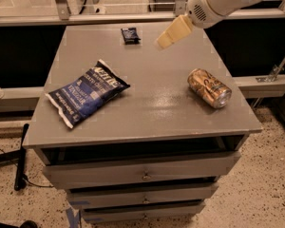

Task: Pick rxbar blueberry

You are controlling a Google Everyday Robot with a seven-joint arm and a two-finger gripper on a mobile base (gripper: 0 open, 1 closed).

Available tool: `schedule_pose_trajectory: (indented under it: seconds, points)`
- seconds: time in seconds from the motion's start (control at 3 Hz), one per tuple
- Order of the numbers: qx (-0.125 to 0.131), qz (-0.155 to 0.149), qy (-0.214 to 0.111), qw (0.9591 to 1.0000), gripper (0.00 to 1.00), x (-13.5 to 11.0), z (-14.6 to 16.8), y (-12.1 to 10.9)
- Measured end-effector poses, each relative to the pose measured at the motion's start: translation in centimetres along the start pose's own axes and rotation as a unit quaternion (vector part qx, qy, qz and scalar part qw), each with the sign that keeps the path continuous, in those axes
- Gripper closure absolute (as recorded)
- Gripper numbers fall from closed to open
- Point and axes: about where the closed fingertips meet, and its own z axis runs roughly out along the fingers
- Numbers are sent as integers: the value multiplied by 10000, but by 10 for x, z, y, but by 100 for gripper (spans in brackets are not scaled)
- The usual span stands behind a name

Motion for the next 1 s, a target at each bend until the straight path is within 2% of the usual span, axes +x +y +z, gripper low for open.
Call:
schedule_pose_trajectory:
  seconds: [0.33,0.67,1.0]
  points:
    - [-12,100,-265,9996,0,-10,16,-2]
    - [-273,44,-908,9955,0,-41,65,3]
    - [-572,-195,-1335,9892,0,-61,117,4]
